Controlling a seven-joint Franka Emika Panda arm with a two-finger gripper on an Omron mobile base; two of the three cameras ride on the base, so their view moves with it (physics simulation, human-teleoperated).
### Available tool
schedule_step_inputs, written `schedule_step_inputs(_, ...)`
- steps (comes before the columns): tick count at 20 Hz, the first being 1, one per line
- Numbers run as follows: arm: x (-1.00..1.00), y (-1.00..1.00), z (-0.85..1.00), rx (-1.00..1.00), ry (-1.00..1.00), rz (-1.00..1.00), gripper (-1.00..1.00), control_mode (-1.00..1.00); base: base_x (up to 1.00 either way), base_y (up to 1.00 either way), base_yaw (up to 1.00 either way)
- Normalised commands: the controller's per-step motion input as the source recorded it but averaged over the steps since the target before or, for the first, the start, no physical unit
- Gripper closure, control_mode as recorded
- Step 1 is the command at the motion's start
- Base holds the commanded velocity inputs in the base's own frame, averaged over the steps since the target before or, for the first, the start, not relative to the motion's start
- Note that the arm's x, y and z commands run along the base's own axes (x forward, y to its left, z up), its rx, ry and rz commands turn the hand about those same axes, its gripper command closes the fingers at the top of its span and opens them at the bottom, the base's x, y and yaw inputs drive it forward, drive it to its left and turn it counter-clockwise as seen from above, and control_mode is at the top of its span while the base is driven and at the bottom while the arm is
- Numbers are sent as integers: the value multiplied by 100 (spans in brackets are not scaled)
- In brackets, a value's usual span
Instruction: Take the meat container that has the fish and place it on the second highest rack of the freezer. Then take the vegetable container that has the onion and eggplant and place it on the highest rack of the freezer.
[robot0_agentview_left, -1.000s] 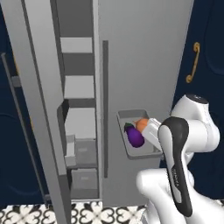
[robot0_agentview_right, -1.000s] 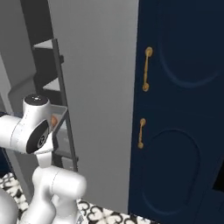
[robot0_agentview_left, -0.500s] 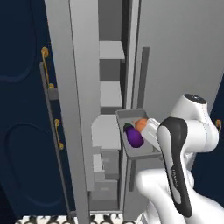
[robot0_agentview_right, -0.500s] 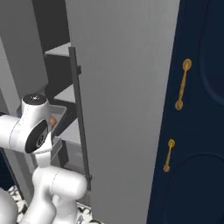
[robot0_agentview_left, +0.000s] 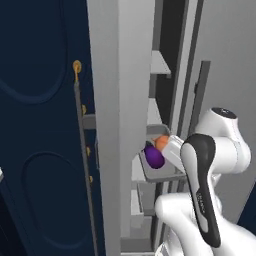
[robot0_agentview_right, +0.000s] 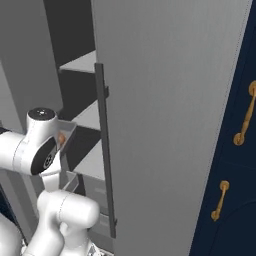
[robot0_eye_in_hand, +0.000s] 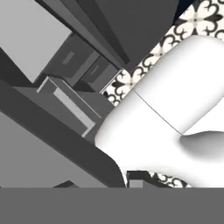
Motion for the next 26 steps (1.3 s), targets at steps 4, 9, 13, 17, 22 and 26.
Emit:
schedule_step_inputs(4, 51, 18, 86, -6, -12, -16, 100, -100, 0, 0, 0)
schedule_step_inputs(9, 12, -29, 100, -1, -6, -25, 100, -100, 0, 0, 0)
schedule_step_inputs(13, -12, -37, 68, 3, -20, -12, 100, -100, 0, 0, 0)
schedule_step_inputs(17, -40, -44, 59, 4, -34, -1, 100, -100, 0, 0, 0)
schedule_step_inputs(22, 49, 18, 50, 2, -32, 13, 100, -100, 0, 0, 0)
schedule_step_inputs(26, 81, 4, 35, 10, -3, 24, 100, -100, 0, 0, 0)
